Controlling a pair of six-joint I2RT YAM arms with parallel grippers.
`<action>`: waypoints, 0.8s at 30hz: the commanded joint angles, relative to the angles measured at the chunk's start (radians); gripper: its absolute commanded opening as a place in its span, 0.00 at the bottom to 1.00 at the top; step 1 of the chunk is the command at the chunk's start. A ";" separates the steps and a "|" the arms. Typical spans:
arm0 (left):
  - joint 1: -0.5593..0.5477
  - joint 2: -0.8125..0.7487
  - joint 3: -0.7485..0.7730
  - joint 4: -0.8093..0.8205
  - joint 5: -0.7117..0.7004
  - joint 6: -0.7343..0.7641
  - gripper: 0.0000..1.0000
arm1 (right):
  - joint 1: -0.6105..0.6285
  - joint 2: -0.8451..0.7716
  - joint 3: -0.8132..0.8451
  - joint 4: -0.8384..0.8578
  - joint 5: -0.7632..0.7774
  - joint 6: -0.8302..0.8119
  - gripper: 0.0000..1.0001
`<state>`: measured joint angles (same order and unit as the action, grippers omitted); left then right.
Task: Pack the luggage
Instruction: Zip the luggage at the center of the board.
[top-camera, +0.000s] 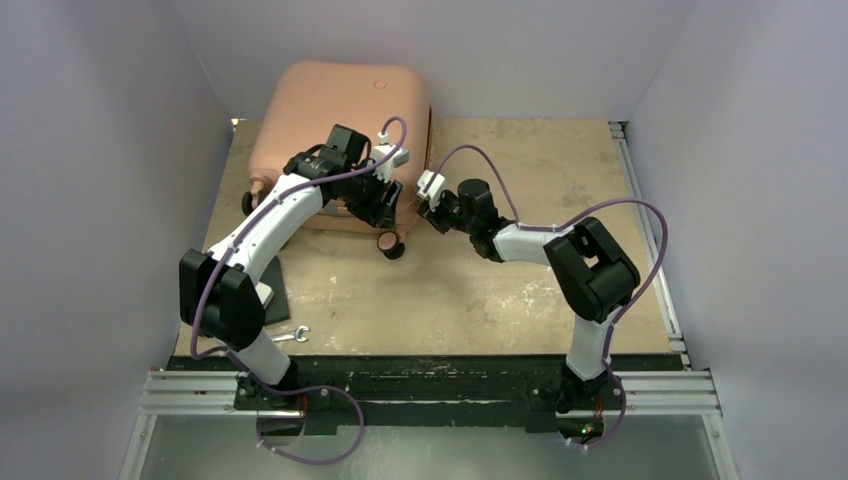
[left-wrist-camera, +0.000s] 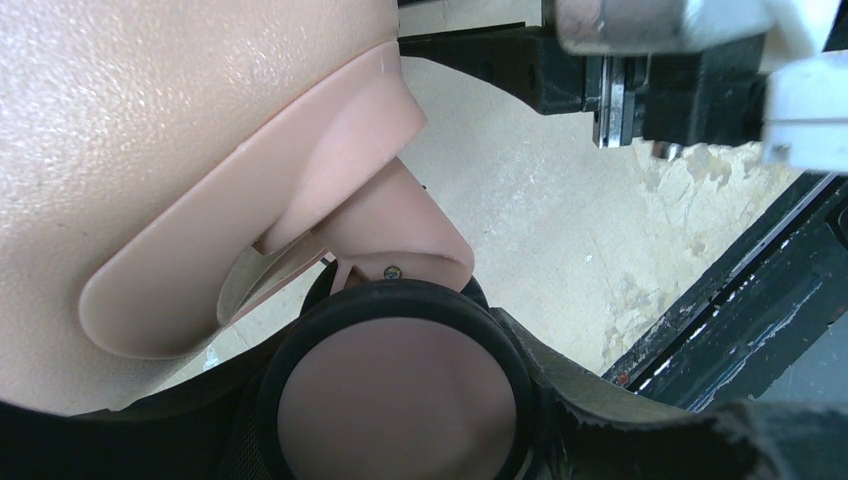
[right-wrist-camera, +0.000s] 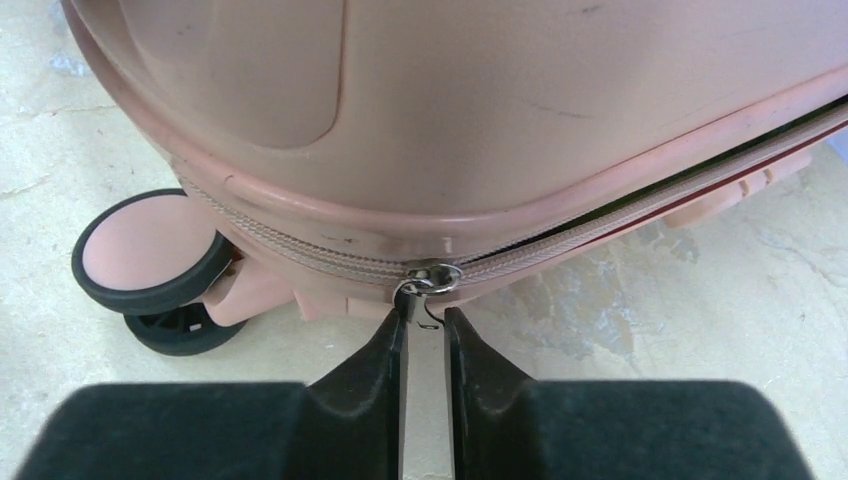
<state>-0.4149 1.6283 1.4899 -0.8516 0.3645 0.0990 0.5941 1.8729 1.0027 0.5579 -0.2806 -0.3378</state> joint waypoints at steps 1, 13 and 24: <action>-0.001 -0.062 0.059 0.039 0.097 -0.007 0.00 | 0.007 -0.008 0.069 0.027 -0.010 0.007 0.13; 0.000 -0.082 0.044 0.033 0.091 -0.001 0.00 | 0.003 -0.055 0.044 0.050 0.078 0.031 0.00; 0.000 -0.112 0.036 -0.004 0.093 0.023 0.00 | -0.086 -0.072 0.078 0.012 0.143 0.086 0.00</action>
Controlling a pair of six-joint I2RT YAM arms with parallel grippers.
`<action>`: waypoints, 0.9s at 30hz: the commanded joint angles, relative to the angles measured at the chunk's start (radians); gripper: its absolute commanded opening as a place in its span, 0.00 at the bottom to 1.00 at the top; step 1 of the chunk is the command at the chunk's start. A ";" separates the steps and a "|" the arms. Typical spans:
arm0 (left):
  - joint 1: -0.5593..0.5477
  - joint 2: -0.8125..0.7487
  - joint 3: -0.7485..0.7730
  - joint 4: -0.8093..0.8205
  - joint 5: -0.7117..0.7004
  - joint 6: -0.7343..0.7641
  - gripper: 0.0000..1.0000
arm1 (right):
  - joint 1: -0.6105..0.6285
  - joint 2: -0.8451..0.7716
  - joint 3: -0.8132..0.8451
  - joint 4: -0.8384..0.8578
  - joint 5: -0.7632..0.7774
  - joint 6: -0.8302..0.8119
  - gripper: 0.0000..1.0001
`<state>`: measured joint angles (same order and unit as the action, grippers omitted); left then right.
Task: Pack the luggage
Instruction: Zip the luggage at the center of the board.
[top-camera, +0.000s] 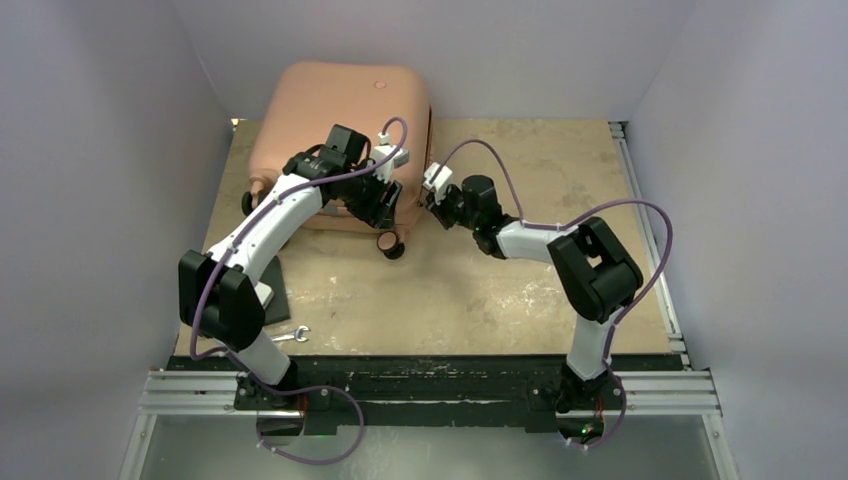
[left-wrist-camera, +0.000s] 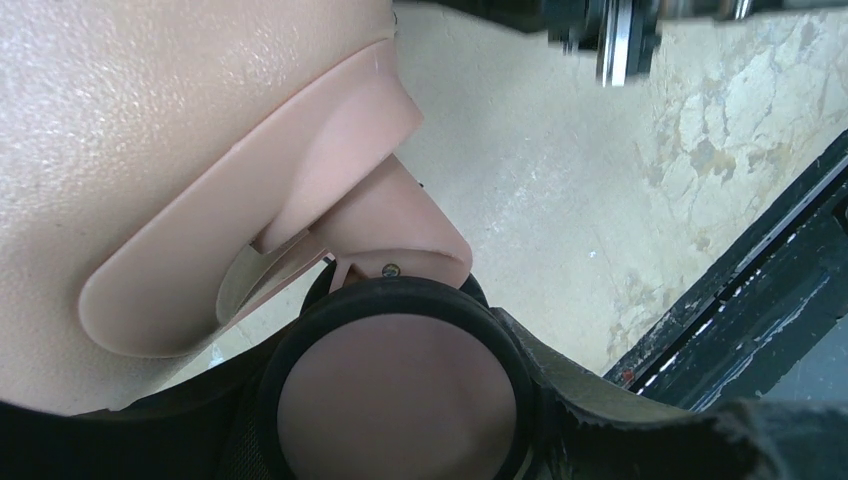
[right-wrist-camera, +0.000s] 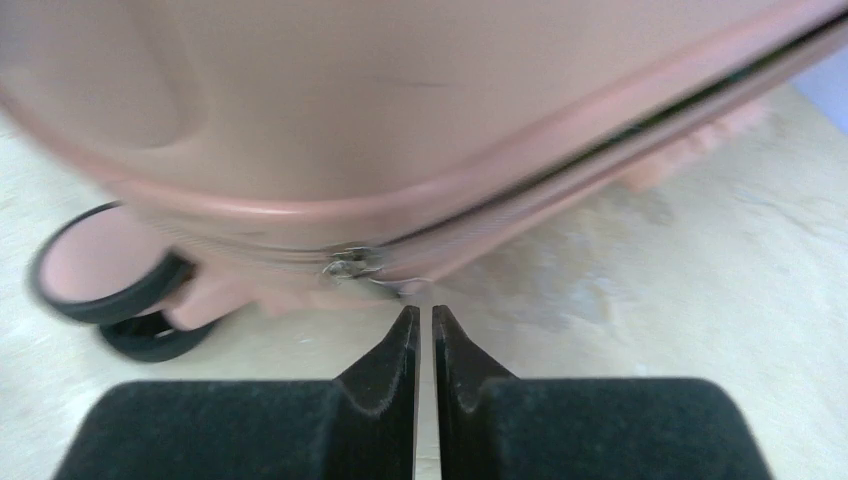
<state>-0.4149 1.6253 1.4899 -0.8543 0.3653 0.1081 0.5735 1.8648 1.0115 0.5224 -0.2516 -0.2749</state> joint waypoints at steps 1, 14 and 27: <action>0.000 -0.111 0.036 -0.006 0.091 0.017 0.00 | -0.071 -0.062 0.076 0.040 0.117 0.021 0.00; -0.001 -0.123 0.032 -0.016 0.101 0.024 0.00 | -0.084 -0.116 0.098 -0.063 -0.058 -0.121 0.10; 0.000 -0.104 0.046 -0.008 0.099 0.018 0.00 | 0.061 -0.142 -0.063 -0.005 0.075 -0.116 0.47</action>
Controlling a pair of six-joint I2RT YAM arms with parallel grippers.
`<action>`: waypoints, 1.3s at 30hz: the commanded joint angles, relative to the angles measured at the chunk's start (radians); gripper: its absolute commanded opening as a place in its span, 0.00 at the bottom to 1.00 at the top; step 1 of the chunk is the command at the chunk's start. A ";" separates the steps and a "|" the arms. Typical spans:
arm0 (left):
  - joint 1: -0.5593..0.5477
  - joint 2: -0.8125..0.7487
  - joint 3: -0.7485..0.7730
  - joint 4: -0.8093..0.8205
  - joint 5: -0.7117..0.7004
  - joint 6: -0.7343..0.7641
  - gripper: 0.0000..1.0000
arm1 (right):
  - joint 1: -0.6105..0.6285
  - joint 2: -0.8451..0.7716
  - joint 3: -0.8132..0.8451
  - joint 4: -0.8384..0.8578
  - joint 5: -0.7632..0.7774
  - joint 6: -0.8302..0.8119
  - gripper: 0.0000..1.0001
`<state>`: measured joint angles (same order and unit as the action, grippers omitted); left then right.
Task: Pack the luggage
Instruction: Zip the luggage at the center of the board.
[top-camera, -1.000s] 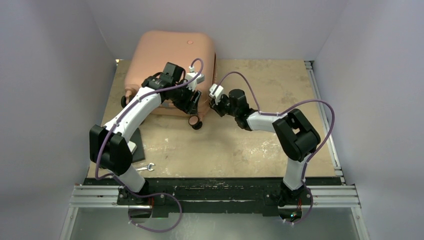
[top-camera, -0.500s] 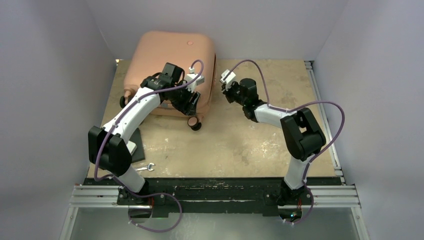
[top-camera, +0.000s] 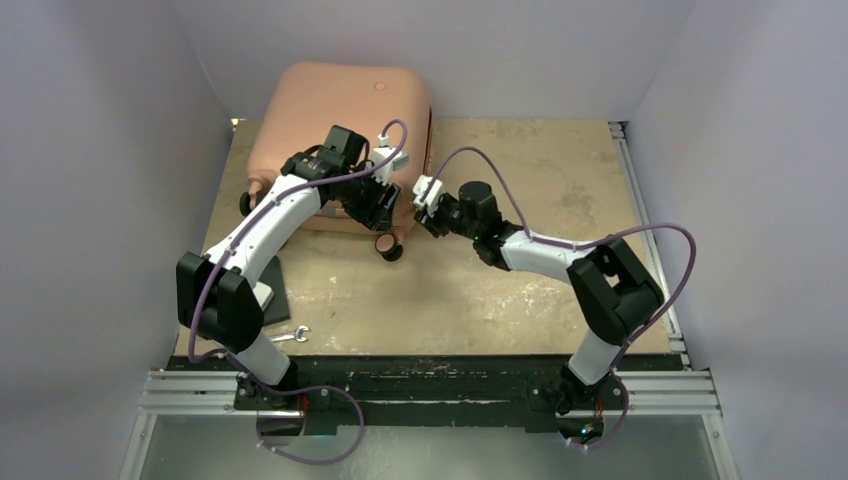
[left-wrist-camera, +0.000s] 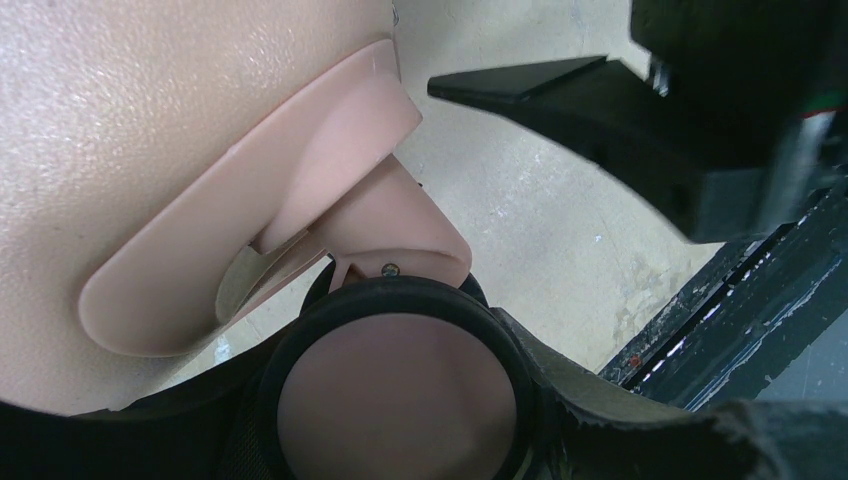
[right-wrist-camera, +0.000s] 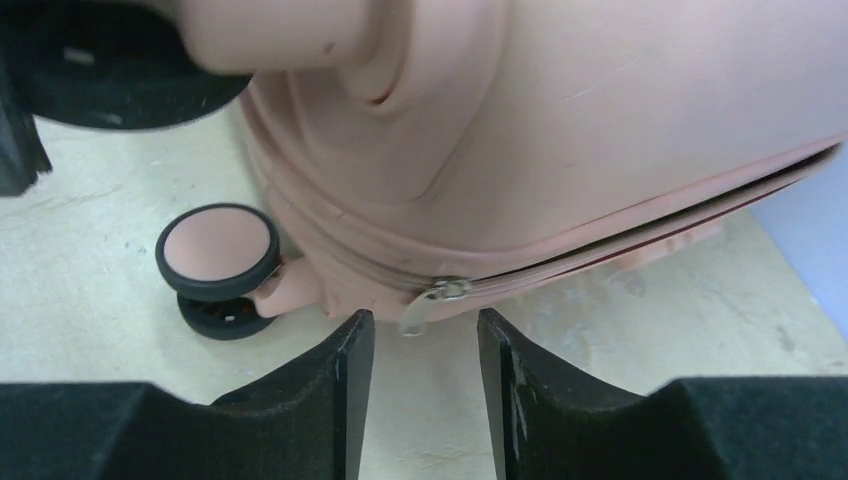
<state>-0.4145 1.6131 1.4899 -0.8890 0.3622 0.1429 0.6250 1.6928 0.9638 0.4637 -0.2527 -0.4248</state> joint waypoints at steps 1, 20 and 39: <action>0.000 -0.093 0.045 0.029 0.101 -0.017 0.00 | 0.017 0.039 -0.017 0.065 0.104 0.042 0.48; 0.000 -0.117 0.022 0.043 0.095 -0.021 0.00 | 0.144 0.166 0.010 0.173 0.473 0.042 0.47; 0.000 -0.111 0.025 0.045 0.096 -0.023 0.00 | 0.173 0.137 0.014 0.226 0.520 -0.004 0.09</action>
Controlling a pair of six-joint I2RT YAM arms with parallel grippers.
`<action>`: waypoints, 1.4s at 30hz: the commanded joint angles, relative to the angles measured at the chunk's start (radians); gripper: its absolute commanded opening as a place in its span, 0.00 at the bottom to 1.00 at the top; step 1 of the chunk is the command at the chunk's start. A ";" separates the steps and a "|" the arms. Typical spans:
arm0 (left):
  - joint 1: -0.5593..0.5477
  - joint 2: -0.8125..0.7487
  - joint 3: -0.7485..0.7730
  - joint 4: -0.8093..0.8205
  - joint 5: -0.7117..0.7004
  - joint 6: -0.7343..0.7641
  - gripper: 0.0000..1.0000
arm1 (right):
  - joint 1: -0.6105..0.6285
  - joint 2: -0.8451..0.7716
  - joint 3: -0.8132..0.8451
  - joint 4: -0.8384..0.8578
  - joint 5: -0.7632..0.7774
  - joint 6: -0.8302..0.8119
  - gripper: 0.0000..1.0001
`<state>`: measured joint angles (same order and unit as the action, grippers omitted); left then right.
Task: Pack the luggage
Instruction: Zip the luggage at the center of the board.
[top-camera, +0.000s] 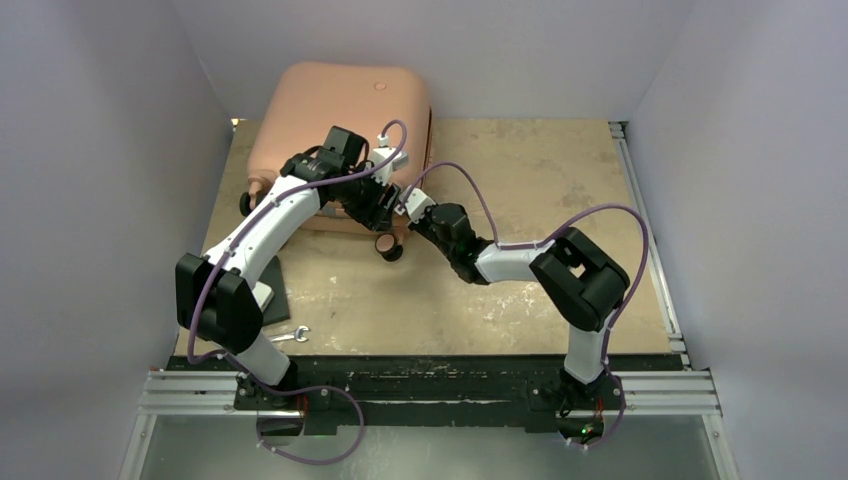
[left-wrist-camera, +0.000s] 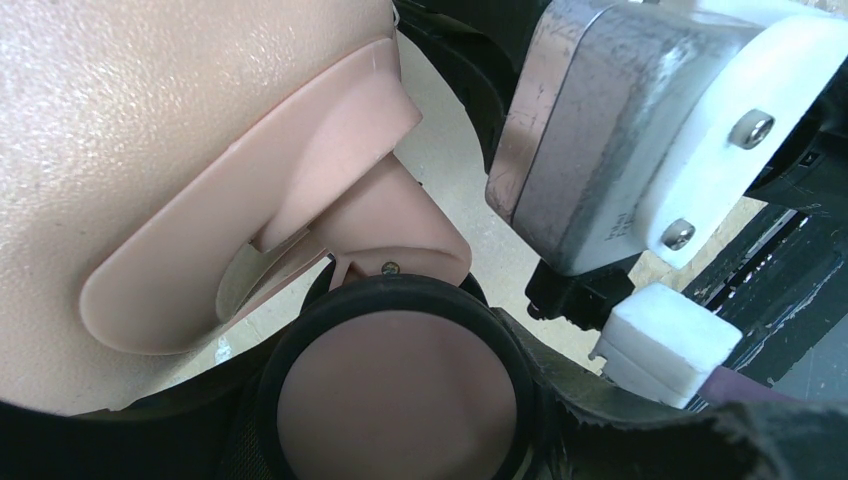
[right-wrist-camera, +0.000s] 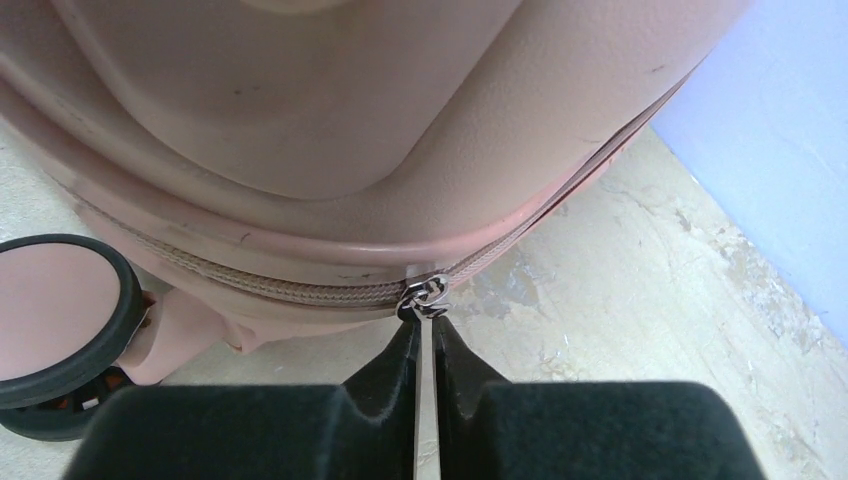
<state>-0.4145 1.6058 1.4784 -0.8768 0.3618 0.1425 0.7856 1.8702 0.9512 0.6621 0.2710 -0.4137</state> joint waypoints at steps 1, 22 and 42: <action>0.000 -0.104 0.037 0.033 0.096 -0.022 0.00 | 0.014 -0.039 0.027 0.028 -0.005 -0.015 0.07; 0.000 -0.116 0.037 0.024 0.093 -0.018 0.00 | 0.013 -0.086 -0.053 0.142 -0.008 -0.096 0.42; 0.001 -0.120 0.025 0.028 0.092 -0.017 0.00 | 0.018 -0.006 0.008 0.171 -0.031 -0.120 0.00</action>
<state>-0.4145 1.6005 1.4765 -0.8803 0.3557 0.1429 0.7979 1.8801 0.9165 0.7795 0.2829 -0.5243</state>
